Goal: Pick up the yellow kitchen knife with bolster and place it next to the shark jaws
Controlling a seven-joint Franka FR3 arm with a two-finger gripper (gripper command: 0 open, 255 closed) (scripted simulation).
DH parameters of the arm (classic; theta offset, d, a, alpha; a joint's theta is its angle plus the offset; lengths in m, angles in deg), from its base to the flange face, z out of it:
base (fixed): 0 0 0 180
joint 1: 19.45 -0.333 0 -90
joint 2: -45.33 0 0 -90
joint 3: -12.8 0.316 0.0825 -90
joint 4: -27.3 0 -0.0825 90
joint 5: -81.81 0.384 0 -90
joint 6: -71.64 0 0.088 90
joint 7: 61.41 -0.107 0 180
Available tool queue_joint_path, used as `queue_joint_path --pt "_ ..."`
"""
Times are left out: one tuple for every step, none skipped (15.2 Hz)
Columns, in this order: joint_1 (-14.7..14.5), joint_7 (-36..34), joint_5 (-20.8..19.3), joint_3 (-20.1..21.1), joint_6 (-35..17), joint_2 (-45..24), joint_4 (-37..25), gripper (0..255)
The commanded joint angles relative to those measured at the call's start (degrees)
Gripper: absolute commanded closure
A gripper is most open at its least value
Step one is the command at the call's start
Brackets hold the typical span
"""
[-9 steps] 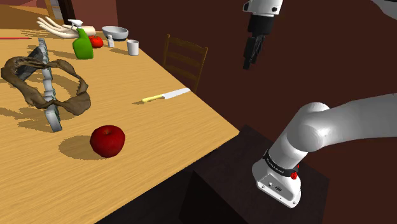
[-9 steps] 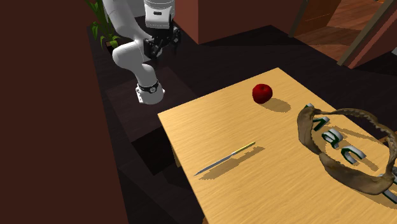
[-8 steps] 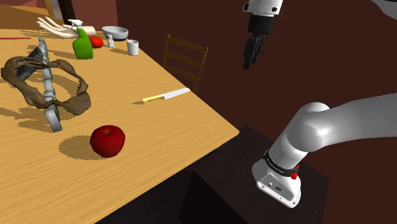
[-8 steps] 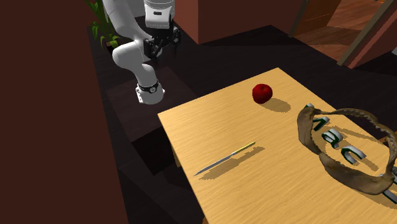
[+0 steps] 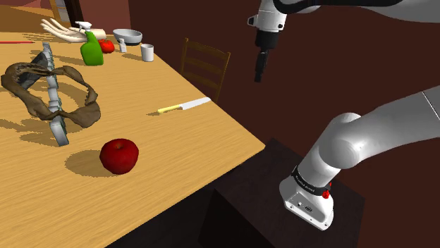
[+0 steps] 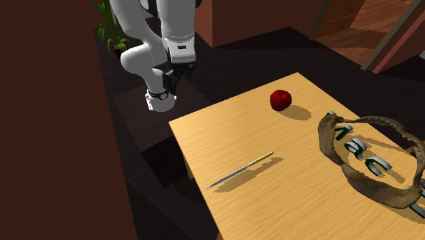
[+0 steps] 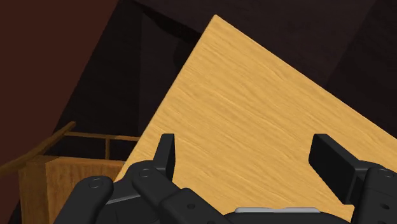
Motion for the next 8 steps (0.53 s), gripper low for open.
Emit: queue_joint_path --pt "-0.56 4.02 -0.94 -1.06 -3.75 -3.68 -0.23 0" --pt "-0.85 5.85 -1.29 -1.49 -5.37 -5.56 -0.59 0" --pt "-1.15 7.65 -1.61 -1.9 -6.95 -7.48 -1.03 0" --pt "-1.42 9.45 -1.87 -2.25 -8.5 -9.43 -1.55 0" --pt "-1.71 11.22 -2.1 -2.59 -10.0 -11.41 -2.15 0" --pt "-1.99 12.97 -2.29 -2.88 -11.45 -13.42 -2.82 0" --pt "-2.24 14.72 -2.44 -3.12 -12.85 -15.44 -3.56 0" --pt "-2.49 16.44 -2.55 -3.32 -14.21 -17.48 -4.37 0"
